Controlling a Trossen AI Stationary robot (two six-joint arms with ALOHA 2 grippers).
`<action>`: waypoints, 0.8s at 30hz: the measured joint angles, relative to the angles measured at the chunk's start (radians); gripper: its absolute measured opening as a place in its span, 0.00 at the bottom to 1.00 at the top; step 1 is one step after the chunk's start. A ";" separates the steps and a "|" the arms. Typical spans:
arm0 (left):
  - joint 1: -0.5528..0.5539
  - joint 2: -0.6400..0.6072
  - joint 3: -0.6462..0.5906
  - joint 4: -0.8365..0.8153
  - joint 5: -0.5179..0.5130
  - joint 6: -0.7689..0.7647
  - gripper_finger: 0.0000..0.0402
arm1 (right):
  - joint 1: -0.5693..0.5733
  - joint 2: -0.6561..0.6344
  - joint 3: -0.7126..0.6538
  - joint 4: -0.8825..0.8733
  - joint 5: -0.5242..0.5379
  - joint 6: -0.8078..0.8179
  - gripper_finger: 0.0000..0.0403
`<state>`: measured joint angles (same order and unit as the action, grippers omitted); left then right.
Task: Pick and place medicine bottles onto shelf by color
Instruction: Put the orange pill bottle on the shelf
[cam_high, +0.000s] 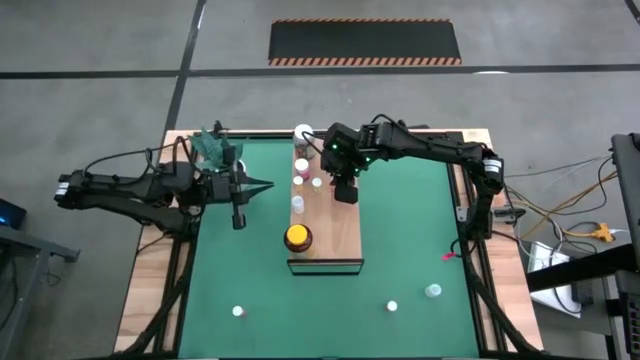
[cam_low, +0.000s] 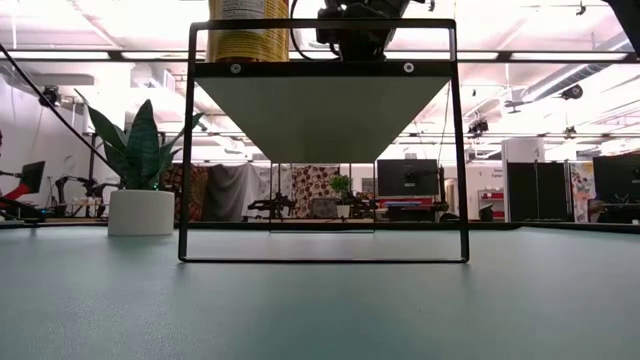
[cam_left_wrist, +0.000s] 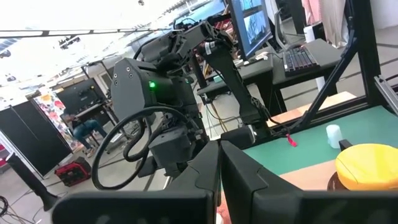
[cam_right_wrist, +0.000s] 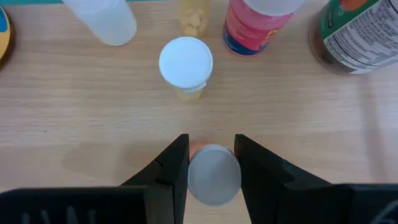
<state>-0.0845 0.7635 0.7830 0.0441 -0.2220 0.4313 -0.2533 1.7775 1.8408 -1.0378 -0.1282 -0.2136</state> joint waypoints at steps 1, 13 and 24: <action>0.000 0.000 0.000 0.000 0.000 0.000 0.00 | 0.000 0.000 0.000 0.000 0.000 0.000 0.27; 0.000 0.002 0.000 0.000 0.000 0.002 0.00 | -0.001 0.007 -0.005 -0.007 0.001 0.002 0.37; 0.000 0.003 0.000 0.000 0.000 0.022 0.00 | -0.001 -0.009 -0.002 -0.003 0.000 0.004 0.47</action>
<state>-0.0847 0.7670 0.7826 0.0444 -0.2222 0.4530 -0.2539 1.7682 1.8392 -1.0412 -0.1281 -0.2100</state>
